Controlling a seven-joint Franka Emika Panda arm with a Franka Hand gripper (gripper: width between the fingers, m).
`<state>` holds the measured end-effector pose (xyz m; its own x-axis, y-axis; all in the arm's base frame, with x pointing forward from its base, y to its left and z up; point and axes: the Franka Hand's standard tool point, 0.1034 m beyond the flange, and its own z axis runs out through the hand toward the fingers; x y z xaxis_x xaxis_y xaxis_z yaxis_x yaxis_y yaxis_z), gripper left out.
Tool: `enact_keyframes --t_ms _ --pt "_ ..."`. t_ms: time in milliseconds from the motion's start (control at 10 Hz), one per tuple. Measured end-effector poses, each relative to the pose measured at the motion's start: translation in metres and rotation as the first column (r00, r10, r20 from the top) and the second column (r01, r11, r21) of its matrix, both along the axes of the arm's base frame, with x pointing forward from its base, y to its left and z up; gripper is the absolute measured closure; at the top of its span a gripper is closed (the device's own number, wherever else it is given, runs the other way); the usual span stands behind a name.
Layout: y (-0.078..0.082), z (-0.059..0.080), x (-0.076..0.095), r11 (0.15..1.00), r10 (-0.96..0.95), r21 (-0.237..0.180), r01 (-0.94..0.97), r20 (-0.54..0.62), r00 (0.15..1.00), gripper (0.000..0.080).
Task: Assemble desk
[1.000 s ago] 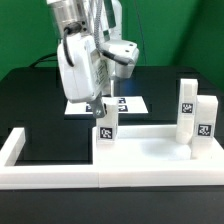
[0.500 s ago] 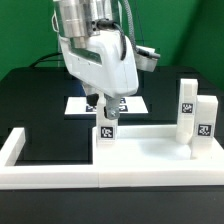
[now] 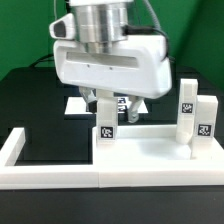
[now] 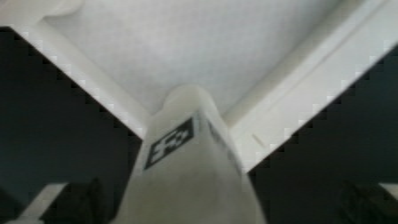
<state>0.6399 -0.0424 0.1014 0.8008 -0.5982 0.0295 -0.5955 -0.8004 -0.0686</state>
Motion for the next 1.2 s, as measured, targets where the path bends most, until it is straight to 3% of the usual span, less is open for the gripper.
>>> enact_keyframes --t_ms 100,200,300,400,500,700,900,1200 --pt "-0.002 0.0 0.0 0.999 -0.034 0.002 0.034 -0.001 0.999 0.015" --pt "-0.002 0.0 0.0 0.999 -0.044 0.002 0.044 -0.002 0.999 0.0238" --pt "-0.006 0.0 -0.001 0.999 -0.045 -0.003 0.045 -0.003 0.999 0.042" --pt "-0.008 0.0 -0.003 0.998 -0.061 -0.004 0.061 -0.01 0.998 0.042" --pt "-0.008 -0.001 -0.004 0.987 -0.163 0.003 0.163 -0.021 0.986 0.0485" --pt "-0.007 -0.002 -0.006 0.966 -0.257 0.008 0.257 -0.033 0.966 0.0495" --pt "-0.007 -0.004 -0.008 0.84 -0.539 0.035 0.541 -0.047 0.841 0.0495" --pt "0.002 -0.002 -0.001 0.561 -0.816 0.081 0.824 -0.116 0.567 0.0506"
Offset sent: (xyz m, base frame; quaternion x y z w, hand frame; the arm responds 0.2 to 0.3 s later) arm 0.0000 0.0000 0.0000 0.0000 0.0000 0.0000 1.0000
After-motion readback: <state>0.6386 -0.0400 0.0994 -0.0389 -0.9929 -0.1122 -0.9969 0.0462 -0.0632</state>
